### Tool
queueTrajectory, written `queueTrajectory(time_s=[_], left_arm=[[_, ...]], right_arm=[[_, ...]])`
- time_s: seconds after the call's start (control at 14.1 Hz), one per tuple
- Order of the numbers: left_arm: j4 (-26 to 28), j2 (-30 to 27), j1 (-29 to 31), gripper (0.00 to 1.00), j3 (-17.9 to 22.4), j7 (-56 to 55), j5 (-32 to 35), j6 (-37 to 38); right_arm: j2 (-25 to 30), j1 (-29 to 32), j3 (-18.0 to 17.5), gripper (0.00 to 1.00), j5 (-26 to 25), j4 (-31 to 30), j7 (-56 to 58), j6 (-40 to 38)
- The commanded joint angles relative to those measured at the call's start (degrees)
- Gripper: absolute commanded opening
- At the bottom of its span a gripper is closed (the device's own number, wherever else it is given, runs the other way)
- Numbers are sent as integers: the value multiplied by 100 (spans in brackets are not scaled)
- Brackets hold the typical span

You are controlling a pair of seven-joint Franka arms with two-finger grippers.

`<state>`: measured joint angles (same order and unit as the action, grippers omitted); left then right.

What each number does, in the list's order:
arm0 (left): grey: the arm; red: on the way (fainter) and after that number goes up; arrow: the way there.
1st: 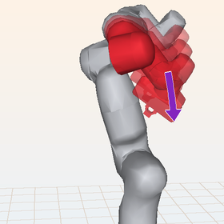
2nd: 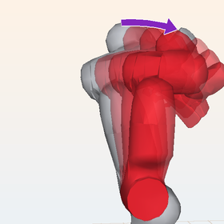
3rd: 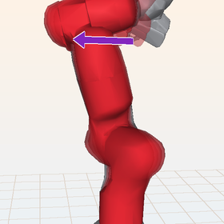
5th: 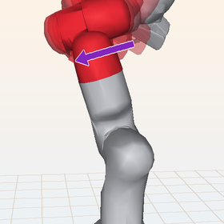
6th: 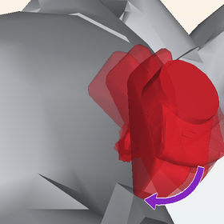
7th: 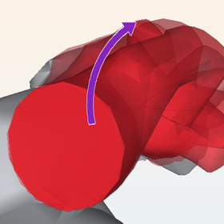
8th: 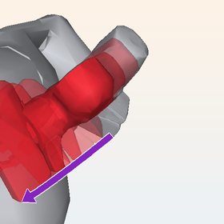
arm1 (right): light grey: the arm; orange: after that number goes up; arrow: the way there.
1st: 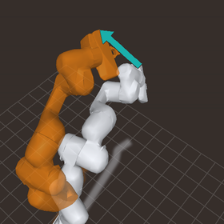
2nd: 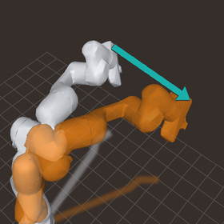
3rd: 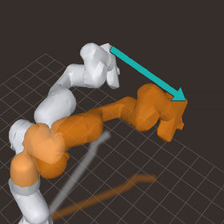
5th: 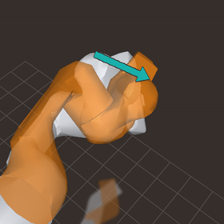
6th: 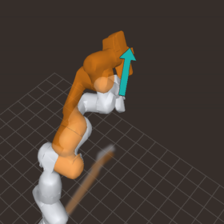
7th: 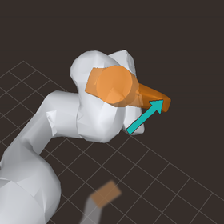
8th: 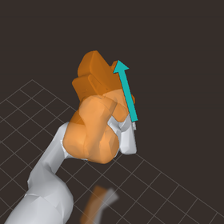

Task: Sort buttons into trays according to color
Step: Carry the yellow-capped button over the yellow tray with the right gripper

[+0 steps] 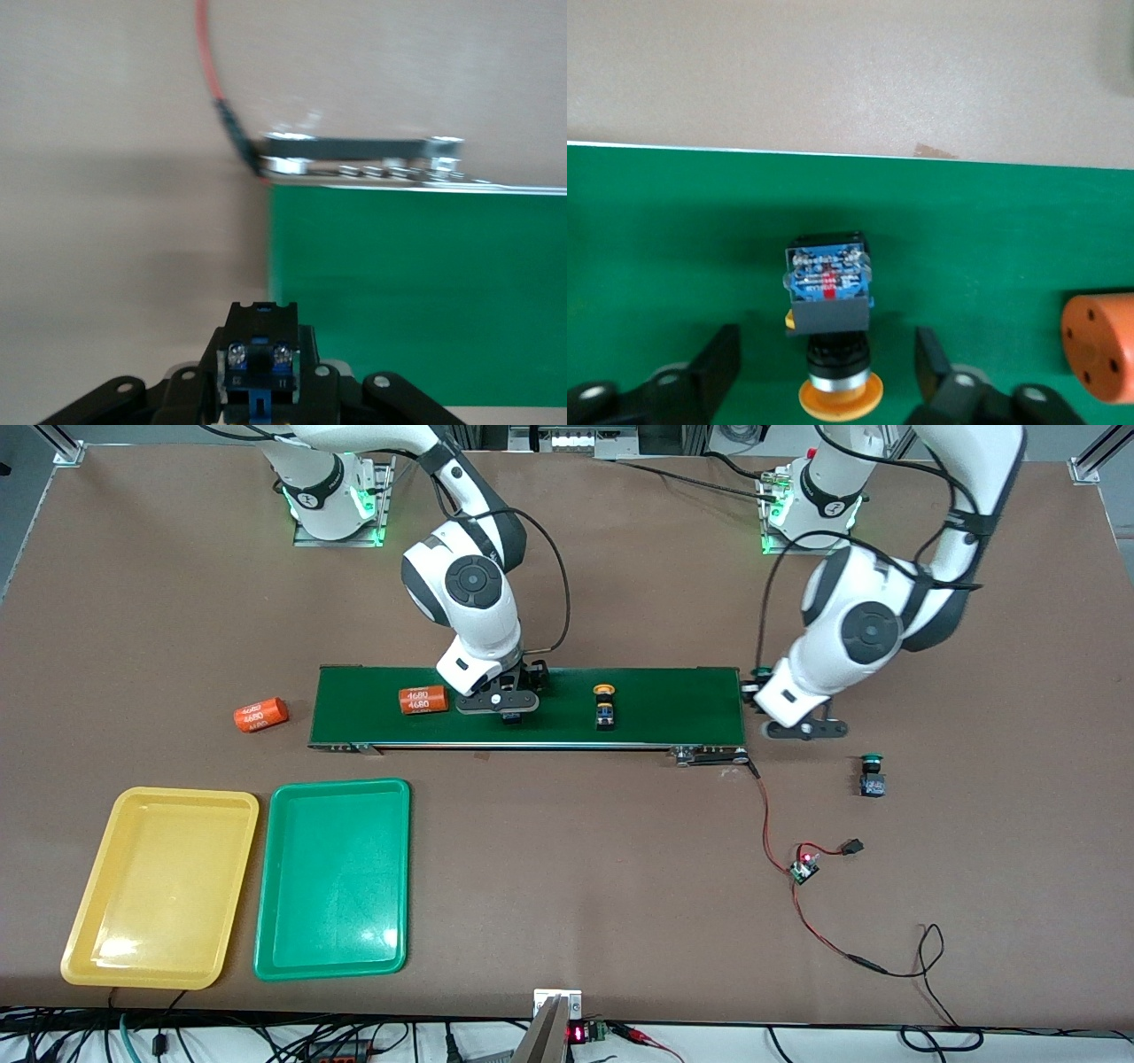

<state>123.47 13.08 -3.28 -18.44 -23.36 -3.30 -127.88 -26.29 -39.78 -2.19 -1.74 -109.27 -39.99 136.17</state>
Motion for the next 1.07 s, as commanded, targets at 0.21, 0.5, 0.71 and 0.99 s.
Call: queueTrajectory(time_s=[0.21, 0.5, 0.71, 0.99], left_arm=[[-253, 669, -208, 5, -424, -792, -118, -974], [-253, 776, -287, 37, -442, -942, -127, -1223], [-262, 495, -208, 100, -442, -960, -127, -1144], [-1067, 72, -15, 100, -311, -803, -30, 1037]], right_arm=[[-87, -29, 148, 17, -81, 90, 290, 6], [159, 14, 473, 5, -2, 300, 703, -203], [282, 242, 710, 5, 24, 1037, 1324, -1221], [554, 1225, 711, 6, 112, 1171, 2432, -1715]])
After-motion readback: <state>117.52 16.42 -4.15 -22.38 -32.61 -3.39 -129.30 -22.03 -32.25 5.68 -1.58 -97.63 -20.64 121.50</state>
